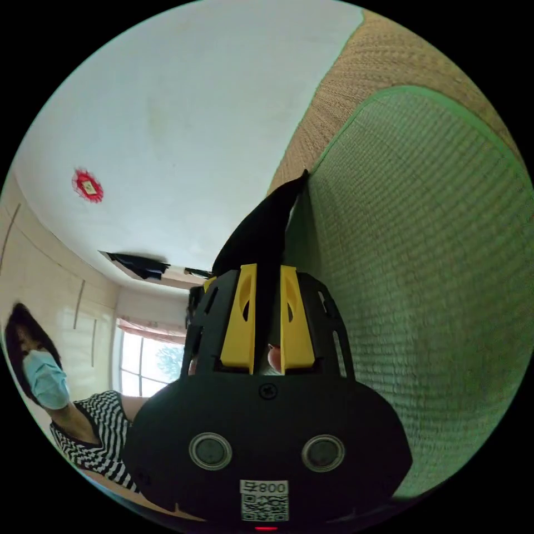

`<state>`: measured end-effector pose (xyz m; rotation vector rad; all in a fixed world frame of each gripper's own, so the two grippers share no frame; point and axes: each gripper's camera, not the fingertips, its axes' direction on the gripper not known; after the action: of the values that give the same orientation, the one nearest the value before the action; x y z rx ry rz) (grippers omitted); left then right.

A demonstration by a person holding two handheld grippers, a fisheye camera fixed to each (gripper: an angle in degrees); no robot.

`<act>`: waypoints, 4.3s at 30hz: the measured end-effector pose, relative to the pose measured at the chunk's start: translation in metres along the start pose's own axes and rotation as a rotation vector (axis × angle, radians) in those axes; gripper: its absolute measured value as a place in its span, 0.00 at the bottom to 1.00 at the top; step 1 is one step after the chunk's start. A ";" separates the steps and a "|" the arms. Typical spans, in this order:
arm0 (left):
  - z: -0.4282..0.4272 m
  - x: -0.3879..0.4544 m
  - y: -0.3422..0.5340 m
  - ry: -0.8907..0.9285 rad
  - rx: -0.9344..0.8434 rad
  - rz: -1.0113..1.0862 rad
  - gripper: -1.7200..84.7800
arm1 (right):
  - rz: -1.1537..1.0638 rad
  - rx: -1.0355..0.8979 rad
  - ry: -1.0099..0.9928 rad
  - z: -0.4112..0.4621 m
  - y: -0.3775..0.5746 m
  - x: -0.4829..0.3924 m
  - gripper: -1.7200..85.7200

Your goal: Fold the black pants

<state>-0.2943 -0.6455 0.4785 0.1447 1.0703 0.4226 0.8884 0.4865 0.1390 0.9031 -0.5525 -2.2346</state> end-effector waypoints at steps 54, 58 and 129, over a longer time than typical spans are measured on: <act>-0.123 -0.037 -0.023 0.385 0.052 -0.153 0.03 | 0.044 0.008 -0.354 -0.065 -0.013 0.043 0.11; -0.121 -0.021 -0.013 0.356 0.029 -0.163 0.03 | 0.041 0.016 -0.402 -0.039 -0.023 0.031 0.07; -0.407 0.329 0.321 -0.981 0.023 -0.380 0.02 | -0.129 -0.299 1.214 0.365 0.064 -0.118 0.02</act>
<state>-0.5997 -0.2556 0.1155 0.1405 0.1208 -0.0331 0.7141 0.5743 0.4749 1.8641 0.3972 -1.3872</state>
